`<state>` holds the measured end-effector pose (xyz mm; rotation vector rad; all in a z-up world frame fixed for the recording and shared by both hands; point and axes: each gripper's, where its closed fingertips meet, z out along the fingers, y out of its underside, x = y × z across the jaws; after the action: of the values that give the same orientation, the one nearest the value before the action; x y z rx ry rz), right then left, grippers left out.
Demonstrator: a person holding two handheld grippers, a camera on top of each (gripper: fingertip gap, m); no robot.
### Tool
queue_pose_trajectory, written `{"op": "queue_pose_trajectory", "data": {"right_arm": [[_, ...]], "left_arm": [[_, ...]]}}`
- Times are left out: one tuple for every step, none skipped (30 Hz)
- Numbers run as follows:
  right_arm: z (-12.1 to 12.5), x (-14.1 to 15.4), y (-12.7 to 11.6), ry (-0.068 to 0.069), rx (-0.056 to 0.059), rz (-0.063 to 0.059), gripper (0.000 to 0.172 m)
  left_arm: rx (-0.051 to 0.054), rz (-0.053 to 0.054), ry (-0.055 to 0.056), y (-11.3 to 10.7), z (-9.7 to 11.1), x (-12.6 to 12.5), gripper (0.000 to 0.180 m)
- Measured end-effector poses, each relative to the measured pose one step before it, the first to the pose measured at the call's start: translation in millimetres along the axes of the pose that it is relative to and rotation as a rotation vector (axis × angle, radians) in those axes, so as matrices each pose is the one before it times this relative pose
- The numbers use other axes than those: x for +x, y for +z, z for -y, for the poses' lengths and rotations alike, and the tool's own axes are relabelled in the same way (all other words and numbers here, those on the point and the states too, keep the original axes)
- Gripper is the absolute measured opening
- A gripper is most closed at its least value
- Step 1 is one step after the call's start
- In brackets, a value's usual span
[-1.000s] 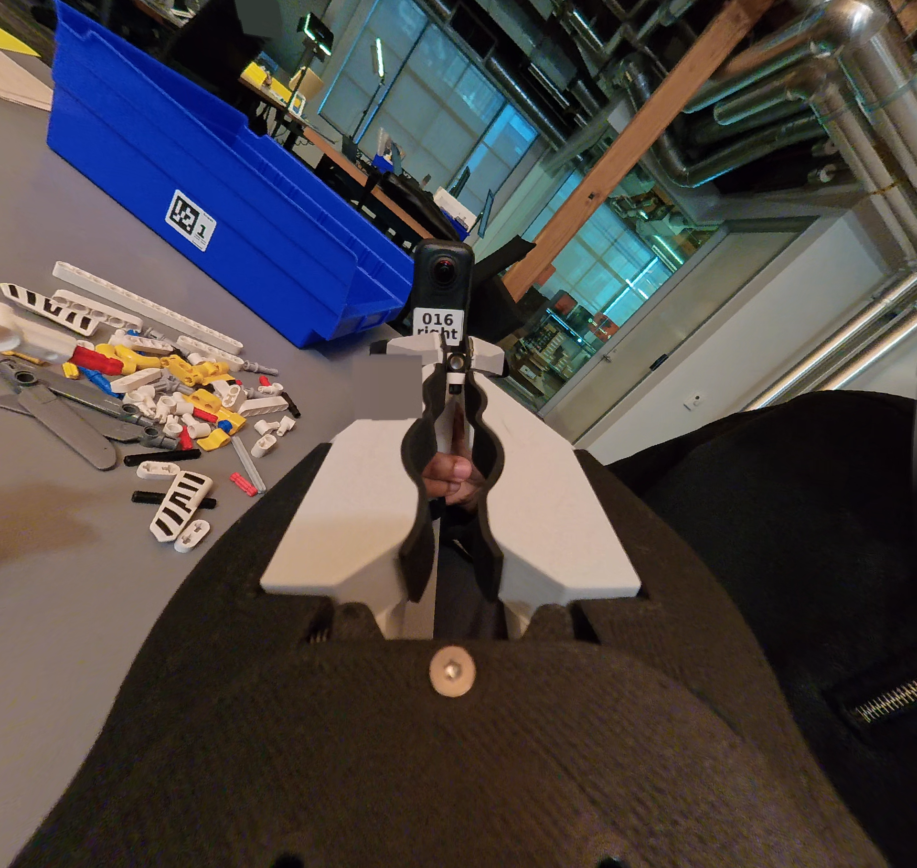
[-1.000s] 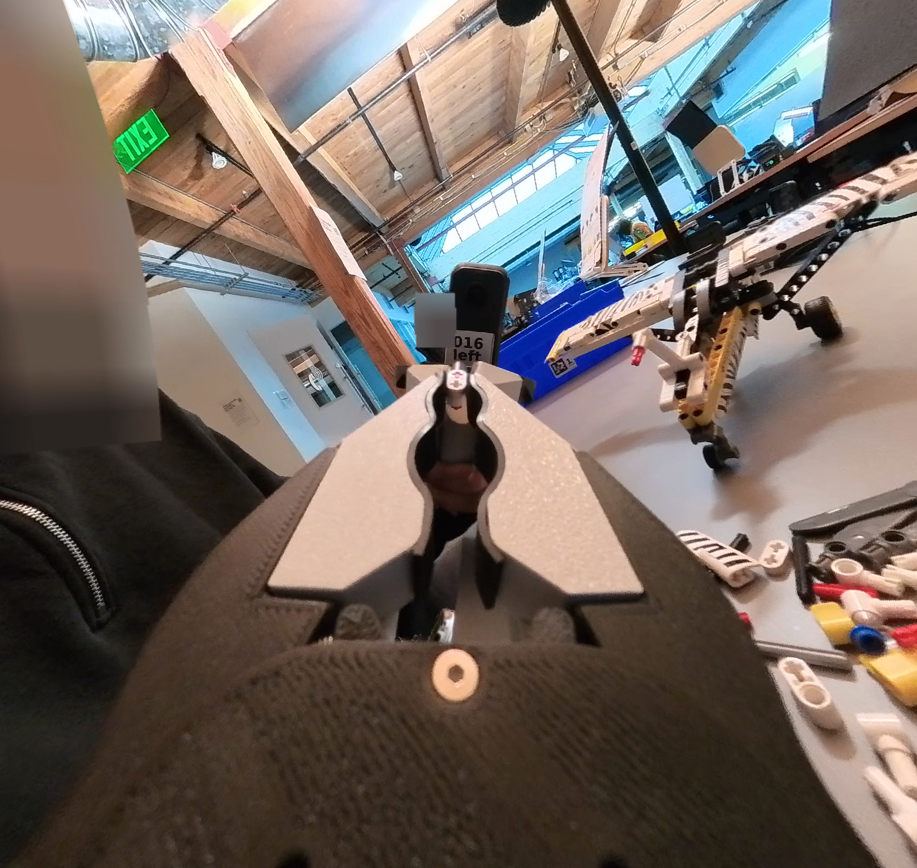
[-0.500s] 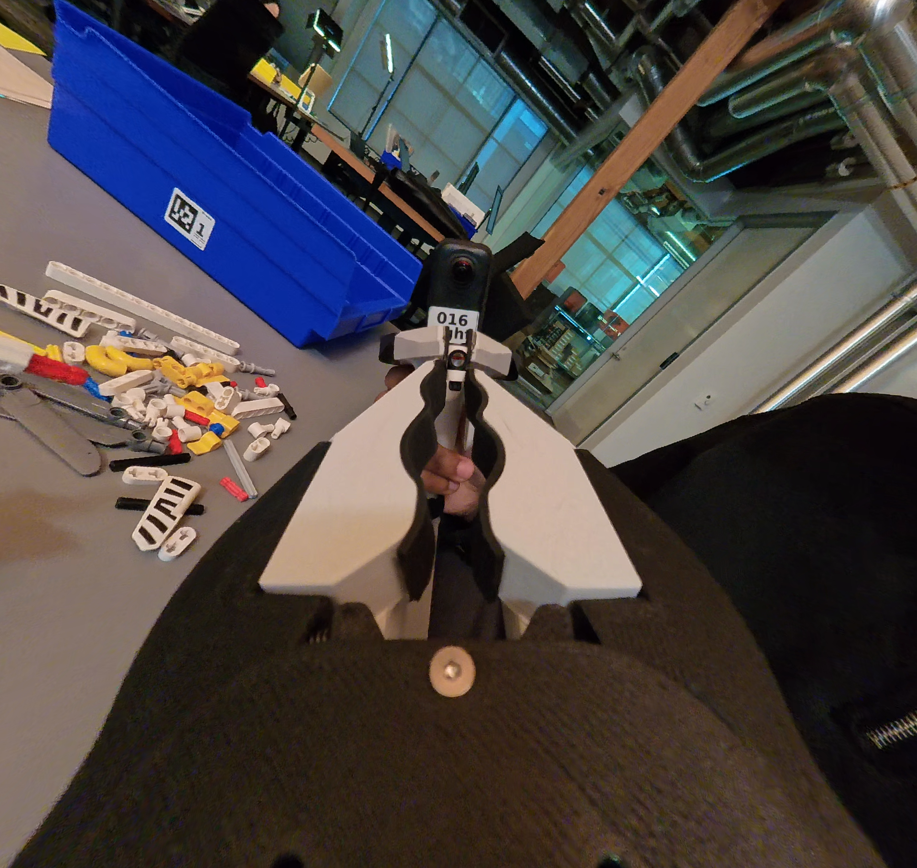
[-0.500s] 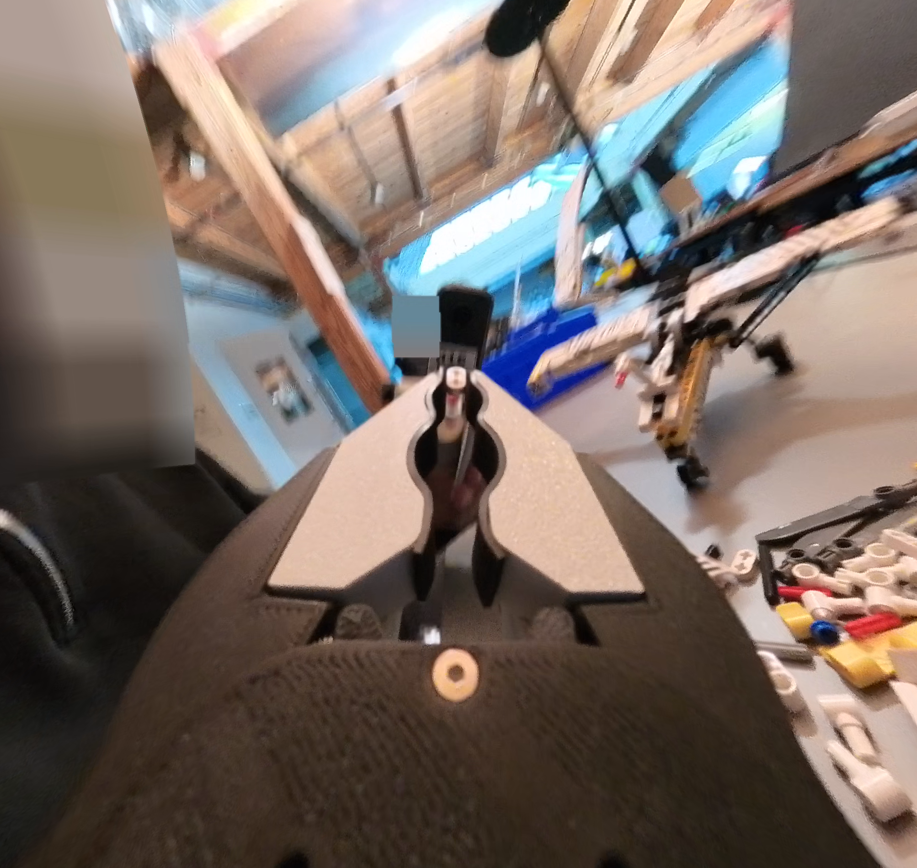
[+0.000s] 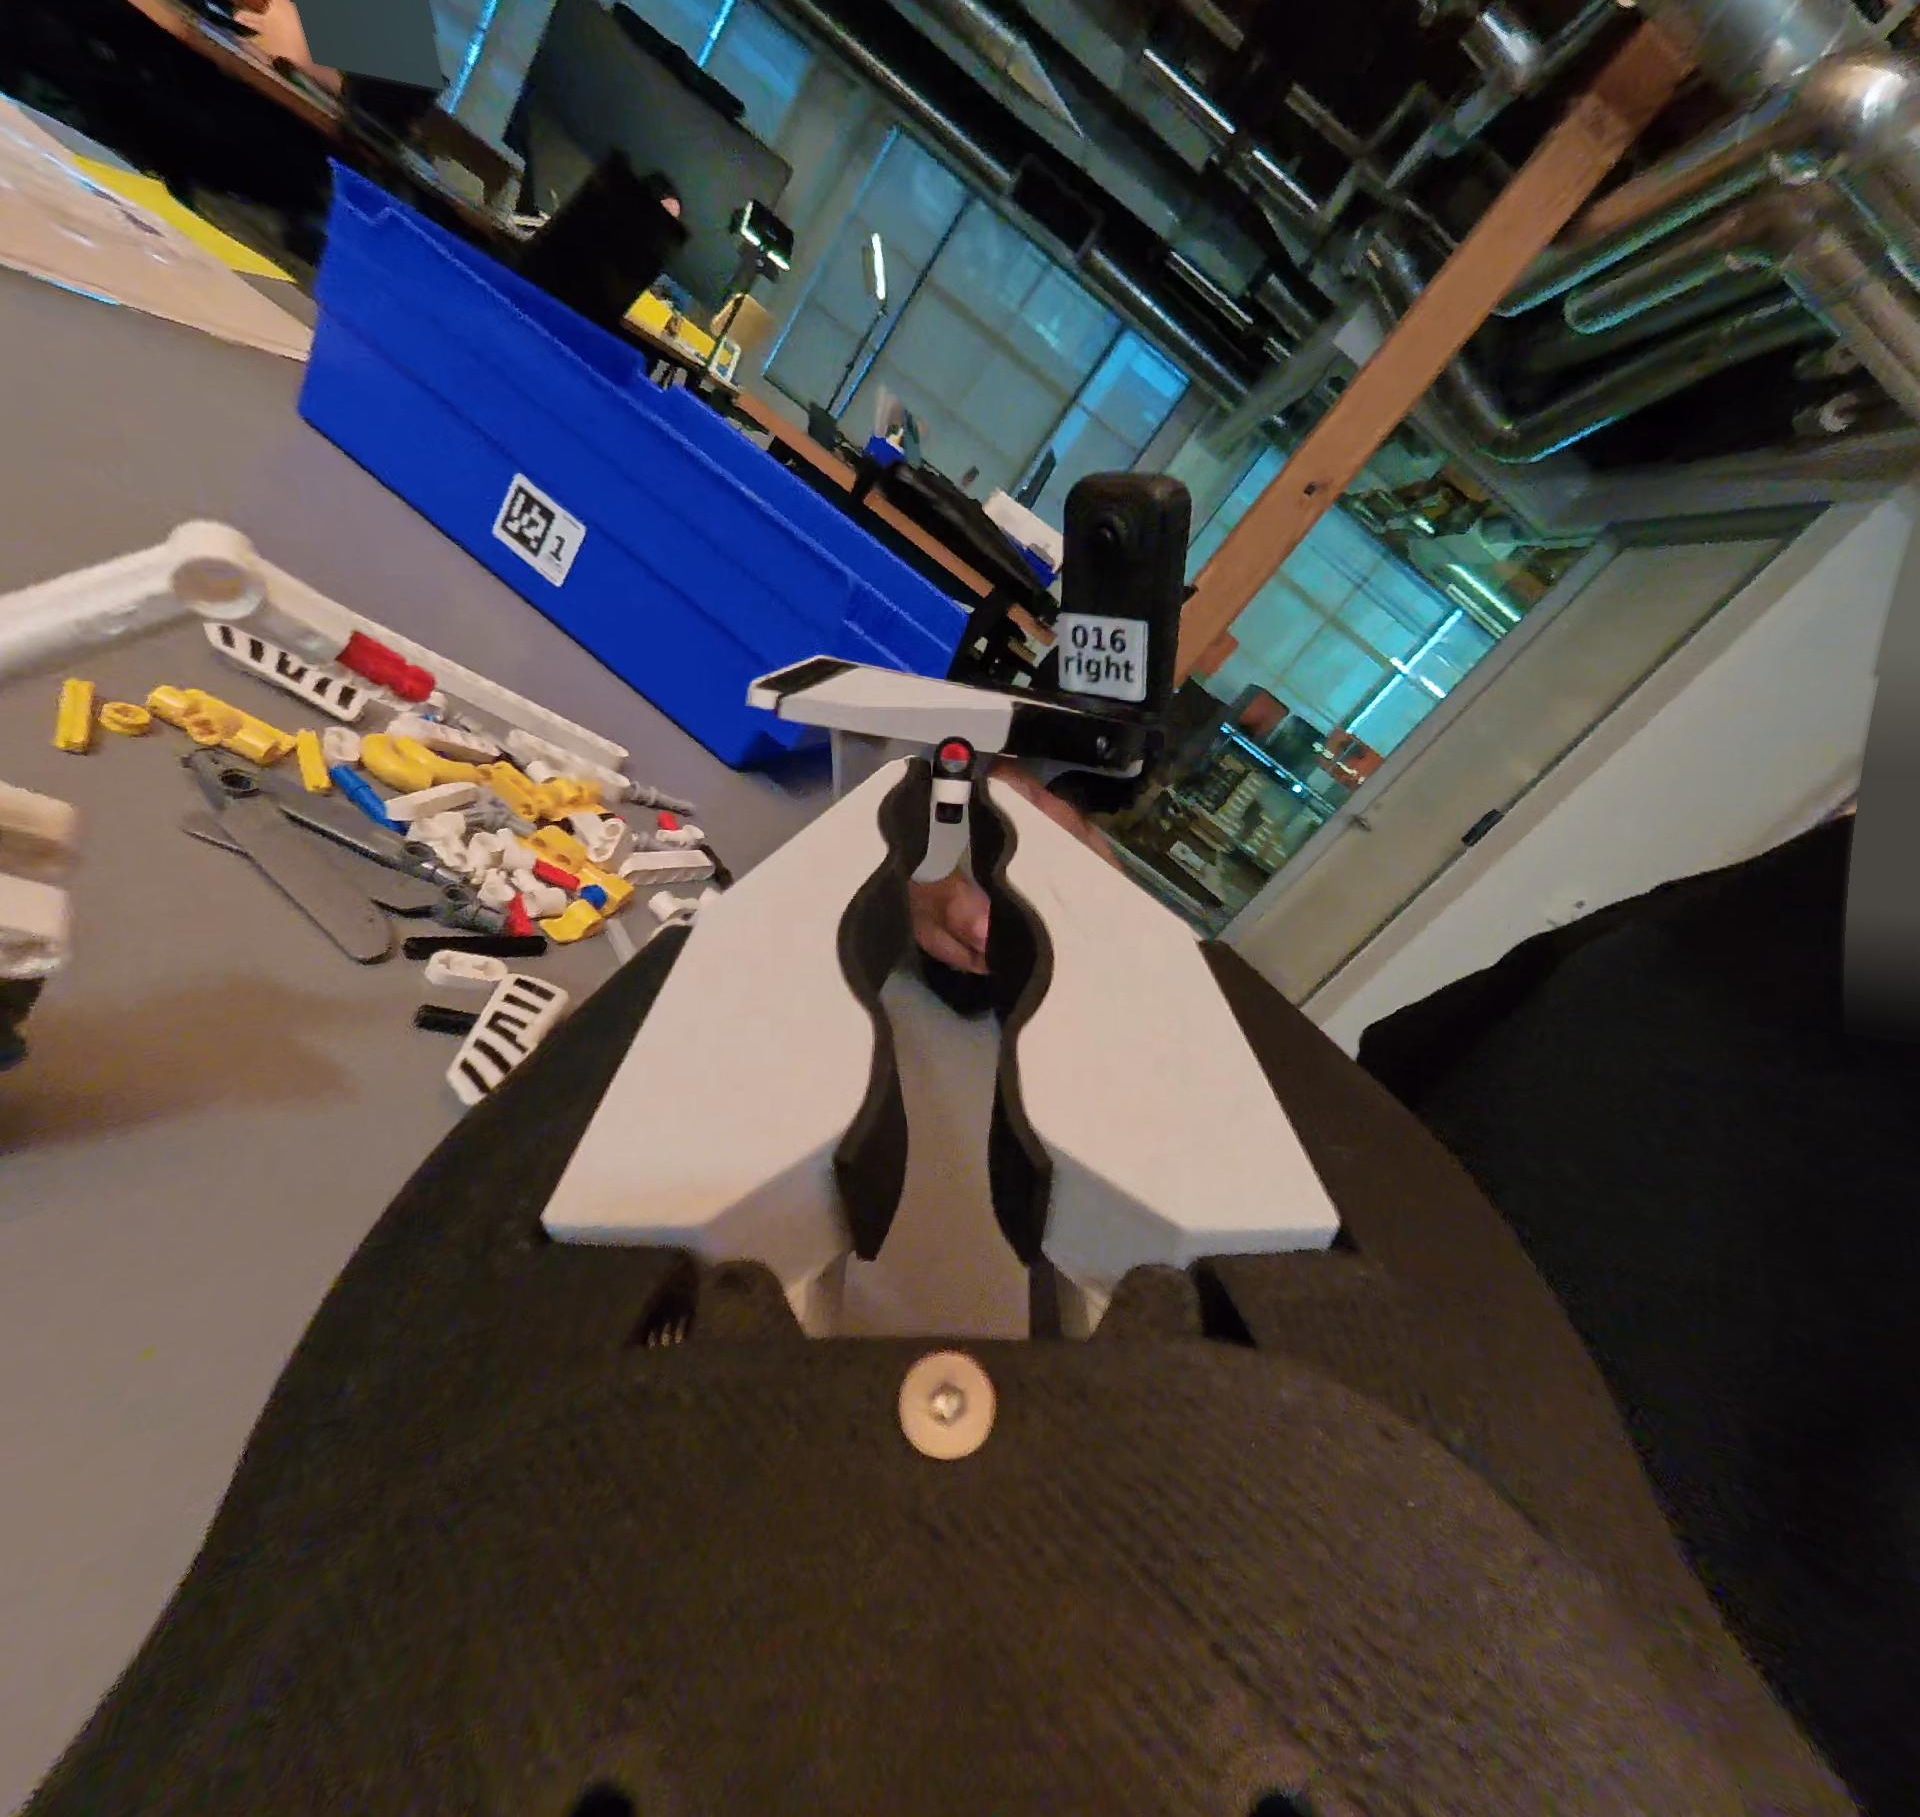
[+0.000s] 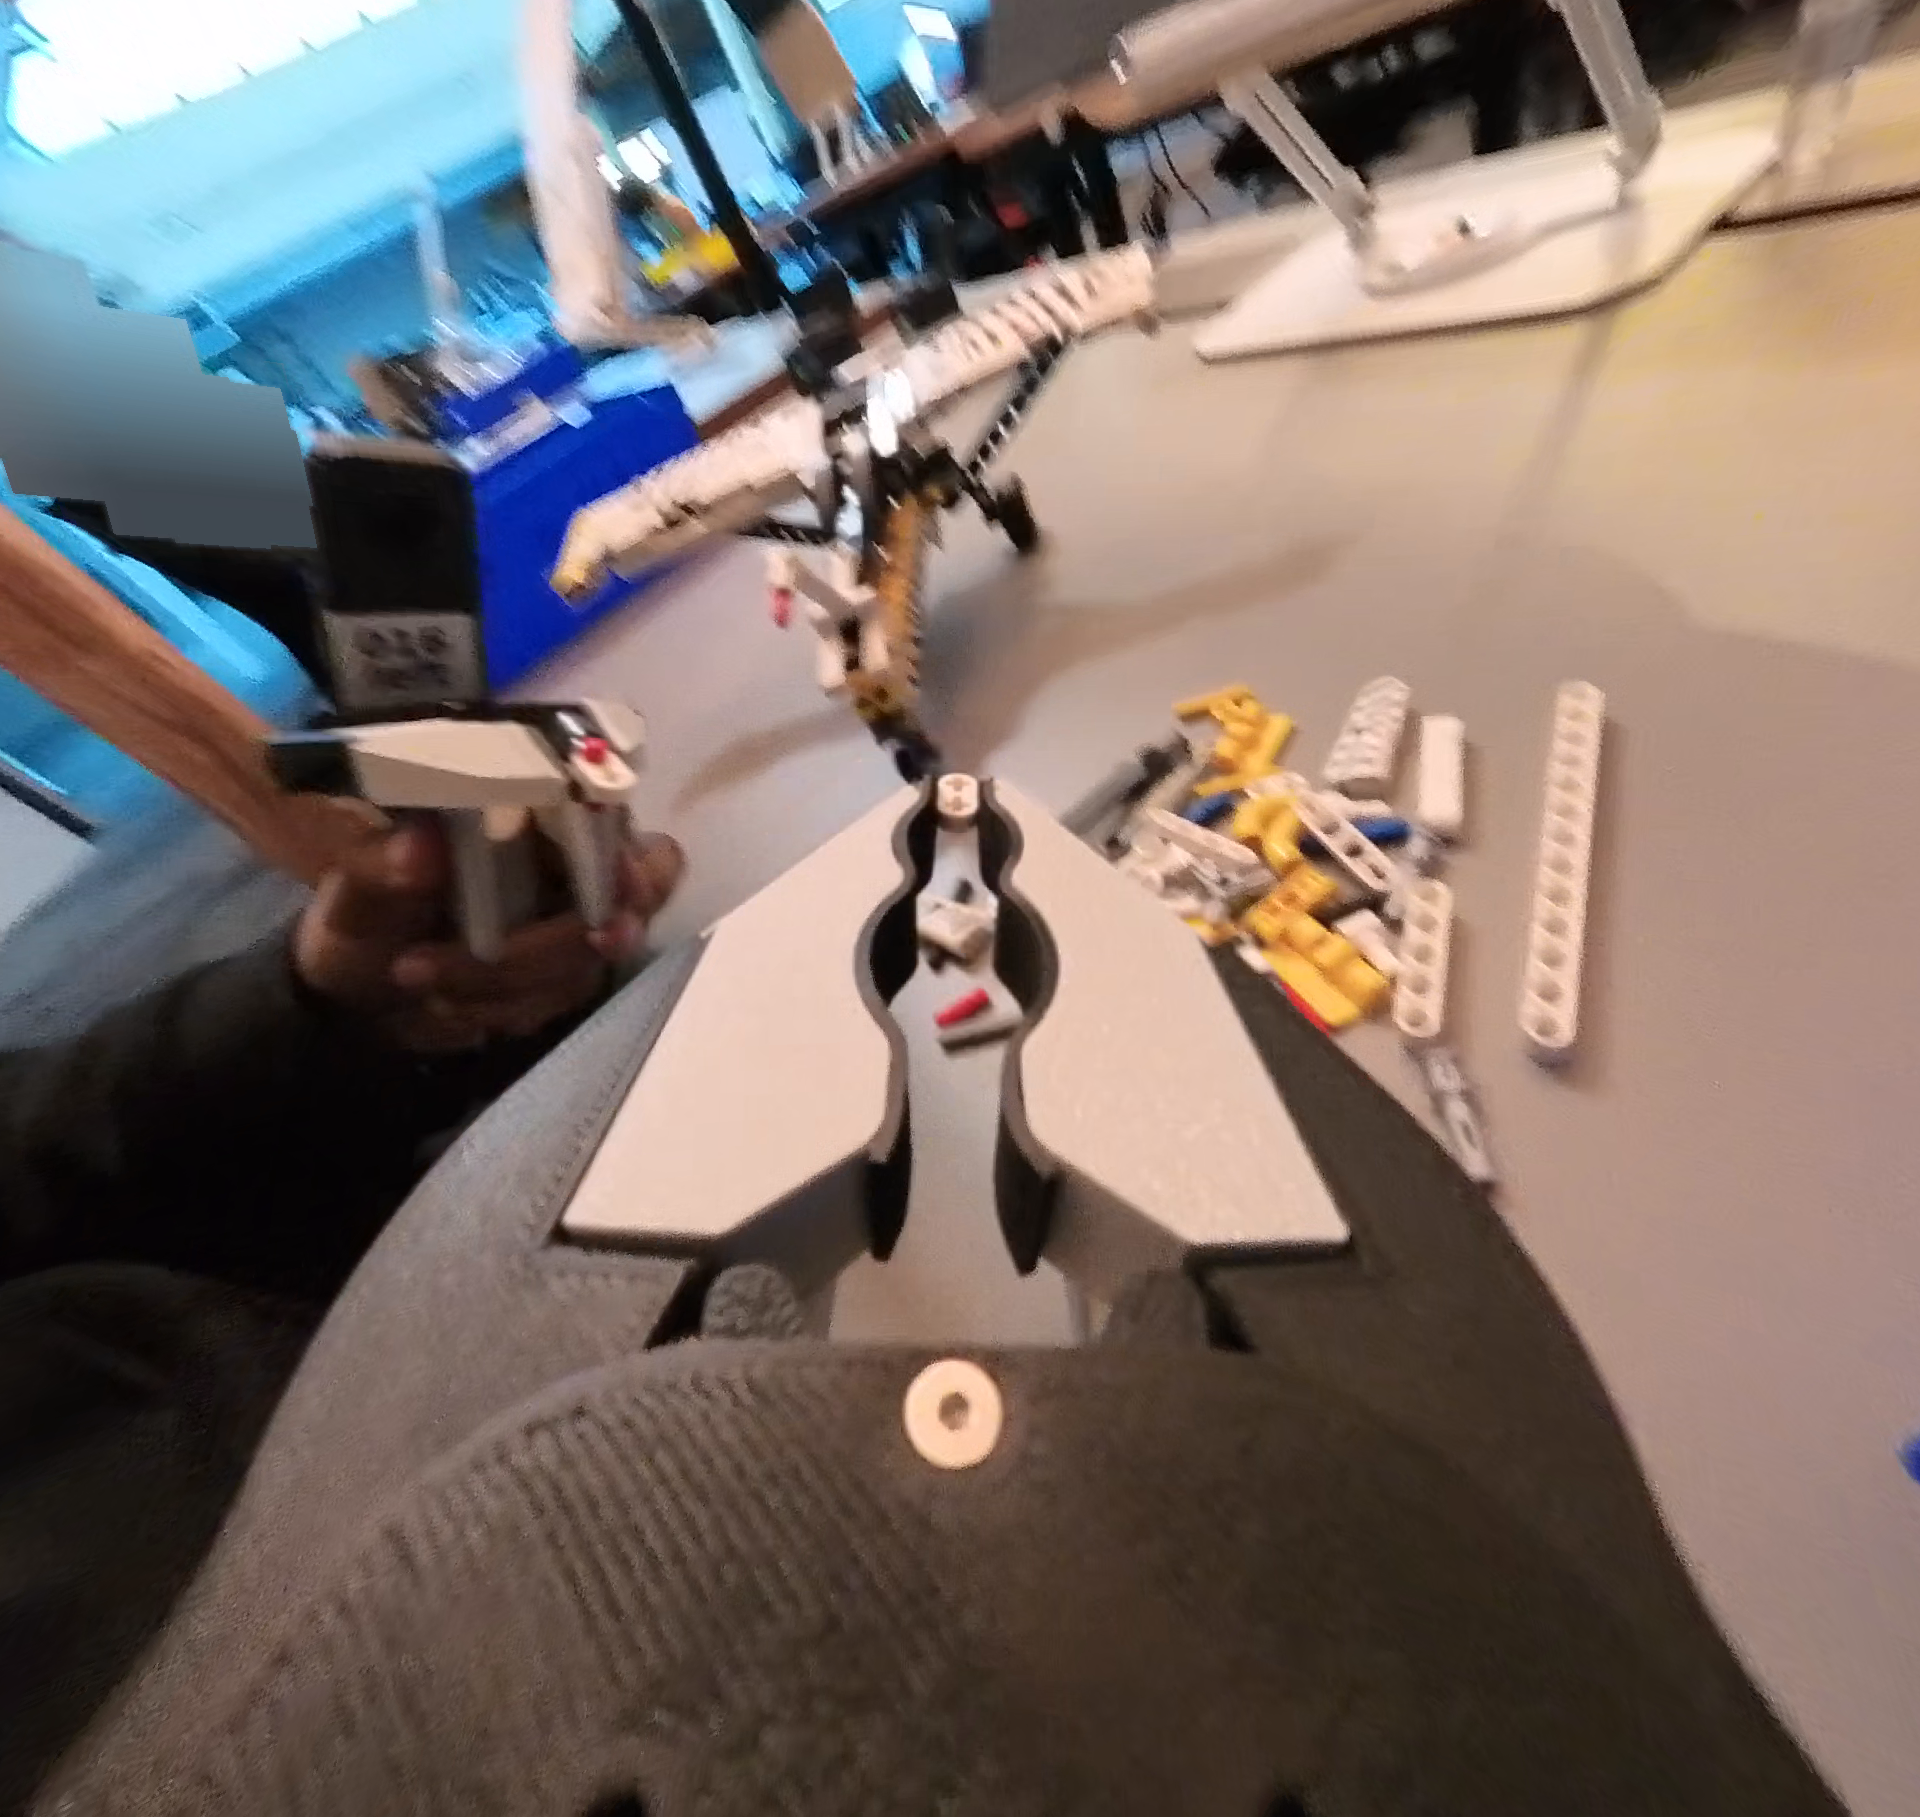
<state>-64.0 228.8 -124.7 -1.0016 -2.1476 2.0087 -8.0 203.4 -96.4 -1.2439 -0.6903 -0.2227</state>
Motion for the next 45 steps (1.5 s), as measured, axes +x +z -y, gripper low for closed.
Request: {"op": "queue_pose_trajectory", "data": {"right_arm": [[-6.42, 6.74, 1.15, -0.0032, -0.0509, -0.0395, 0.005], [-6.29, 6.35, 1.68, -0.0023, -0.0475, -0.0381, 0.005], [-5.46, 4.83, 1.99, -0.0044, -0.041, -0.0317, 0.006], [-4.34, 3.42, 2.03, -0.0059, -0.032, -0.0251, 0.005], [-2.98, 2.73, 1.98, -0.0043, -0.0225, -0.0218, 0.006], [-2.1, 1.61, 1.69, -0.0036, -0.0162, -0.0159, 0.006], [-1.65, 0.51, 1.48, -0.004, -0.0129, -0.0077, 0.006], [-1.09, -0.04, 0.98, -0.0025, -0.0086, -0.0025, 0.008], [-0.45, 0.59, 0.57, 0.0011, -0.0043, -0.0036, 0.012], [0.14, 0.65, -0.03, 0.0037, 0.0006, -0.0024, 0.014], [0.86, 0.23, -0.41, 0.0043, 0.0059, 0.0029, 0.014], [1.44, -0.13, -0.94, 0.0043, 0.01, 0.0063, 0.015], [2.21, -0.53, -1.23, 0.0026, 0.0148, 0.0104, 0.015], [3.75, -1.72, -1.92, -0.0023, 0.0248, 0.0171, 0.014], [5.18, -4.3, -2.68, -0.01, 0.0352, 0.031, 0.014], [5.76, -7.6, -2.8, -0.0163, 0.0408, 0.0504, 0.014], [5.6, -10.01, -2.52, -0.0141, 0.041, 0.0632, 0.013], [5.26, -11.97, -1.4, -0.0022, 0.0416, 0.0756, 0.013], [4.78, -13.05, -0.1, 0.0169, 0.0404, 0.0848, 0.013], [3.04, -11.6, 1.59, 0.0373, 0.0338, 0.081, 0.014], [1.12, -9.31, 2.63, 0.051, 0.0232, 0.0735, 0.016], [-0.58, -7.17, 2.87, 0.0519, 0.0118, 0.0638, 0.019], [-1.09, -4.27, 2.43, 0.044, 0.0057, 0.0444, 0.021], [-0.31, -2.31, 1.56, 0.0309, 0.0082, 0.0275, 0.022], [0.4, -1.78, 0.78, 0.0162, 0.011, 0.018, 0.022], [0.1, -1.0, 0.58, 0.006, 0.0057, 0.0074, 0.021], [-0.75, 0.27, 0.83, -0.0002, -0.0036, -0.0049, 0.019], [-1.18, 0.19, 0.94, -0.0062, -0.0081, -0.0061, 0.018], [-1.42, -0.82, 1.13, -0.0085, -0.0097, -0.0014, 0.016], [-1.63, -0.92, 1.37, -0.0059, -0.0101, 0.0004, 0.016], [-1.42, -0.76, 1.3, -0.002, -0.0082, 0.0013, 0.015], [-1.14, -0.64, 1.21, 0.0012, -0.0049, 0.0026, 0.015], [-0.66, -0.91, 0.94, 0.0034, -0.0016, 0.0055, 0.013], [-0.52, -0.94, 0.7, 0.004, -0.0005, 0.0074, 0.012], [-0.01, -0.89, 0.09, 0.0033, 0.0019, 0.0069, 0.01], [0.2, -0.47, -0.2, 0.0024, 0.0017, 0.0051, 0.01], [0.09, -0.37, -0.08, 0.0014, 0.0005, 0.0045, 0.01], [0.02, -0.47, -0.09, 0.0007, 0.0002, 0.0039, 0.009], [0.01, -0.6, 0.01, 0.0004, 0.0003, 0.0051, 0.009], [-0.02, -1.04, -0.09, -0.0004, 0.0004, 0.008, 0.009], [0.18, -1.49, -0.15, -0.0007, 0.0007, 0.0115, 0.009], [0.18, -1.59, -0.24, 0.0004, 0.0013, 0.013, 0.008], [0.23, -1.64, -0.21, -0.0002, 0.0015, 0.0126, 0.008], [0.17, -1.44, -0.21, -0.0014, 0.0013, 0.0102, 0.007], [-0.07, -0.93, 0.0, -0.0015, -0.0002, 0.0058, 0.005]], "left_arm": [[-0.0005, 0.0032, -0.0035, -0.12, -0.95, -1.71, 0.003], [0.0047, -0.0097, -0.0111, -0.28, 0.78, 0.12, 0.003], [0.0066, 0.0021, -0.0097, -0.61, 0.9, -1.29, 0.003], [0.0056, -0.0017, -0.0097, -0.67, 0.79, -0.76, 0.003], [0.004, -0.0021, -0.01, -0.64, 0.68, -0.68, 0.003], [0.003, 0.002, -0.0083, -0.55, 0.39, -0.88, 0.003], [0.0036, 0.0015, -0.0031, -0.31, 0.45, -0.57, 0.003], [0.0002, -0.0006, -0.0005, -0.22, -0.02, 0.1, 0.003], [-0.0023, 0.0005, -0.0024, 0.07, -0.37, -0.08, 0.003], [-0.0018, 0.001, -0.0033, -0.07, -0.31, -0.32, 0.003], [0.0006, 0.0005, -0.0029, -0.21, 0.08, -0.26, 0.003], [0.003, -0.0003, -0.0036, -0.38, 0.33, -0.21, 0.003], [0.0042, -0.0003, -0.0033, -0.49, 0.57, -0.27, 0.003], [0.003, -0.0009, -0.0029, -0.37, 0.4, -0.11, 0.002], [0.0027, 0.0, -0.0021, -0.29, 0.39, -0.21, 0.003], [0.0012, -0.0001, -0.0021, -0.1, 0.15, -0.07, 0.003], [-0.0013, -0.0015, -0.003, 0.01, -0.17, -0.07, 0.003], [-0.0017, -0.0017, -0.0035, 0.14, -0.16, -0.14, 0.003], [-0.0019, -0.0021, -0.004, 0.02, -0.21, -0.13, 0.002], [-0.002, -0.0036, -0.0029, 0.19, -0.22, 0.24, 0.002], [-0.0016, -0.0047, -0.0025, 0.02, -0.15, 0.27, 0.002], [-0.0008, -0.0053, -0.0039, 0.0, -0.01, 0.29, 0.002], [-0.0006, -0.0039, -0.0045, 0.0, 0.01, 0.15, 0.002], [-0.001, -0.0026, -0.0024, -0.08, -0.08, 0.03, 0.002], [-0.0033, -0.0032, -0.0005, 0.22, -0.42, 0.45, 0.002], [-0.0046, -0.0023, -0.0004, 0.32, -0.67, 0.35, 0.003], [-0.0053, -0.0029, -0.0006, 0.39, -0.74, 0.38, 0.002], [-0.0062, -0.0053, -0.0012, 0.54, -0.89, 0.72, 0.002], [-0.005, -0.0022, -0.0012, 0.39, -0.77, 0.26, 0.003], [-0.0023, 0.0, 0.0003, 0.16, -0.3, 0.02, 0.003], [-0.0004, -0.0013, -0.0002, 0.1, -0.03, 0.13, 0.003], [0.0005, -0.0027, -0.001, -0.13, 0.13, 0.28, 0.003], [-0.0006, -0.0031, -0.0014, -0.05, -0.17, 0.33, 0.003], [-0.0025, -0.0032, -0.0009, 0.22, -0.43, 0.48, 0.003], [-0.0029, -0.0018, -0.0014, 0.23, -0.43, 0.25, 0.002], [0.0007, -0.0016, 0.0, -0.1, 0.0, 0.22, 0.002], [-0.0008, -0.0031, -0.0003, 0.07, -0.08, 0.39, 0.002], [0.0004, -0.0042, -0.0016, -0.08, 0.0, 0.48, 0.002], [0.0004, -0.0054, -0.0028, -0.06, 0.0, 0.6, 0.002], [-0.0004, -0.006, -0.0019, -0.1, -0.04, 0.69, 0.002], [0.0002, -0.0095, -0.0024, -0.19, 0.02, 1.27, 0.002], [0.0019, -0.0148, -0.0082, -0.09, 0.08, 1.73, 0.003], [0.0021, -0.0178, -0.0123, 0.02, 0.05, 1.88, 0.002], [0.0014, -0.0196, -0.0116, 0.02, -0.07, 2.08, 0.003], [0.0, -0.0159, -0.011, -0.11, -0.02, 1.58, 0.002]]}}
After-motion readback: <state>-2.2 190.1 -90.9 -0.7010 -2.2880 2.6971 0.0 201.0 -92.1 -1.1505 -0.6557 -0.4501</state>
